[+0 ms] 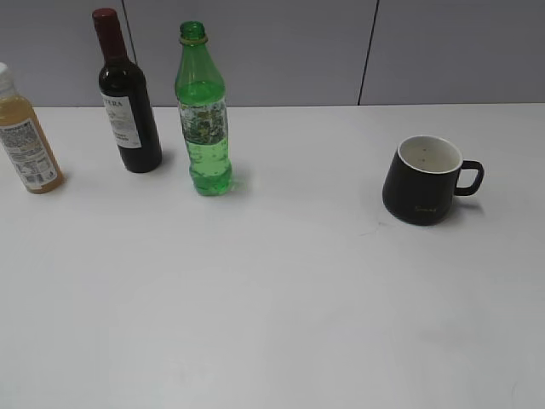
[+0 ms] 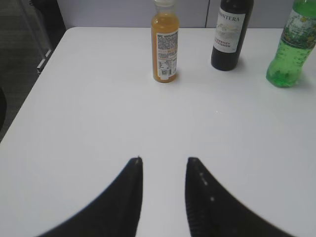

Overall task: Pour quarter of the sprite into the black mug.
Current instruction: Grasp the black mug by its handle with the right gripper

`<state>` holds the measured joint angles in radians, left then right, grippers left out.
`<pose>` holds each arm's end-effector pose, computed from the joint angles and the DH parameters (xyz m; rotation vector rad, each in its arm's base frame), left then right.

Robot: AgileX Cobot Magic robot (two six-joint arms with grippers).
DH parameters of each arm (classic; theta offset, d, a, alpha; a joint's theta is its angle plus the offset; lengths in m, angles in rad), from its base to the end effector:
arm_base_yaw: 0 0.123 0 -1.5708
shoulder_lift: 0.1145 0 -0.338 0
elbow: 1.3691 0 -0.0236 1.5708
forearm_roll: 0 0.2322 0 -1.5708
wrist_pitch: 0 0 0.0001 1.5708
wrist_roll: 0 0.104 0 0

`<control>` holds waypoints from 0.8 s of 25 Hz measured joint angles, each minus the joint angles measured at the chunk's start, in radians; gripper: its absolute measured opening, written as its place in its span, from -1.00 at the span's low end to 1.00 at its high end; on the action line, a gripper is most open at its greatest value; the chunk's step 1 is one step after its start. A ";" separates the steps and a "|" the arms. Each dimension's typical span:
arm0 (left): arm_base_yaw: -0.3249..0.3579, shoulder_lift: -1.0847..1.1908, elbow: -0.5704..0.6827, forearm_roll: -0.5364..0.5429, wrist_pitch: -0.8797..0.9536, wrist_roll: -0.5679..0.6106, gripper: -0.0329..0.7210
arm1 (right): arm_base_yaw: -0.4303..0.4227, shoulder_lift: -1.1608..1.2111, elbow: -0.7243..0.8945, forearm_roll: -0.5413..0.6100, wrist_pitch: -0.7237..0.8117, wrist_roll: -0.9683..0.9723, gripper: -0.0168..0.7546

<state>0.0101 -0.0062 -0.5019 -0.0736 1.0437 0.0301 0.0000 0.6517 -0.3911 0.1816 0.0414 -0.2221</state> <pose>-0.0634 -0.0073 0.2643 0.0232 2.0175 -0.0622 0.0908 0.0008 0.3184 -0.0417 1.7845 -0.0226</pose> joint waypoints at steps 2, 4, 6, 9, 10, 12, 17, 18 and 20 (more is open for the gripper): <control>0.000 0.000 0.000 0.000 0.000 0.000 -0.29 | 0.010 0.089 0.006 0.001 -0.121 0.000 0.69; 0.000 0.000 0.000 0.000 0.000 0.000 -0.29 | 0.040 0.186 0.017 0.002 -0.234 0.000 0.68; 0.000 0.000 0.000 0.000 0.000 0.000 -0.29 | 0.078 0.280 0.029 0.002 -0.349 0.000 0.66; 0.000 0.000 0.000 0.000 0.000 0.000 -0.29 | 0.133 0.421 0.049 0.002 -0.520 0.000 0.65; 0.000 0.000 0.000 0.000 0.000 0.000 -0.29 | 0.143 0.470 0.054 0.002 -0.570 0.000 0.64; 0.000 0.000 0.000 0.000 0.000 0.000 -0.29 | 0.148 0.518 0.061 0.002 -0.629 0.000 0.64; 0.000 0.000 0.000 0.000 0.000 0.000 -0.29 | 0.150 0.763 0.117 0.005 -0.917 0.023 0.64; 0.000 0.000 0.000 0.000 0.000 0.000 -0.29 | 0.150 0.802 0.128 0.005 -0.969 0.031 0.64; 0.000 0.000 0.000 0.000 0.000 0.000 -0.29 | 0.150 0.869 0.143 0.004 -1.075 0.062 0.63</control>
<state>0.0101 -0.0062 -0.5019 -0.0736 1.0437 0.0301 0.1500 1.5209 -0.2477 0.1860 -1.0341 -0.1602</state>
